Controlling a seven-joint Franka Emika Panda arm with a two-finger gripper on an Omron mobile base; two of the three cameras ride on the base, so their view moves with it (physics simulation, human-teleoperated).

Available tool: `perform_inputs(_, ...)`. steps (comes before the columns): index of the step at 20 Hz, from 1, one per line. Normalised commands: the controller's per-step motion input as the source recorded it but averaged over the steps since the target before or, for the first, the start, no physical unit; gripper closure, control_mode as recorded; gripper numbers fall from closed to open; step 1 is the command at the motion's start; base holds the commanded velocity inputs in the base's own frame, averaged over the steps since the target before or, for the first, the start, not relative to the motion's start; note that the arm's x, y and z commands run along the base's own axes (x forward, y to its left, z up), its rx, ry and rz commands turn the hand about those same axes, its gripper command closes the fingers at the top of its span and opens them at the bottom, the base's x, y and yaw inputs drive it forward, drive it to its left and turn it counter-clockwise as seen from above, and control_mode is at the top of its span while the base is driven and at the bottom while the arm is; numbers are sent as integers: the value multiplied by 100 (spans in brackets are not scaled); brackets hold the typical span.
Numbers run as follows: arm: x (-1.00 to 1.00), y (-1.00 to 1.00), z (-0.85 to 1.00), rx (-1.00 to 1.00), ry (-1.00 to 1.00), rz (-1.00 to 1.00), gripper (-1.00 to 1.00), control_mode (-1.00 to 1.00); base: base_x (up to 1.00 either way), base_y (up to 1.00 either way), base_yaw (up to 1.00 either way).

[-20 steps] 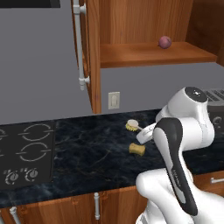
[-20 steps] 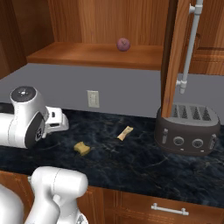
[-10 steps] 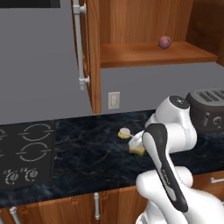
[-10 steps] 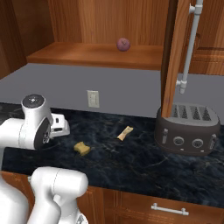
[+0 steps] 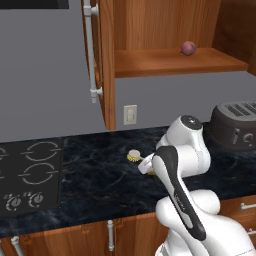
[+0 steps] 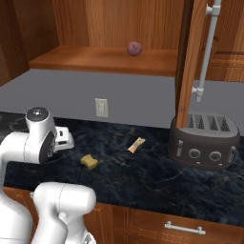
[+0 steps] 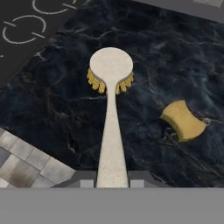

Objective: Pick the dish brush and sponge from the cabinet and place them on the counter.

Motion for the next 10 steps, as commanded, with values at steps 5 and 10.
perform_inputs(5,28,20,-34,0,0,0,100,-100,0,0,0)
perform_inputs(10,39,13,-49,0,0,0,100,-100,0,0,0)
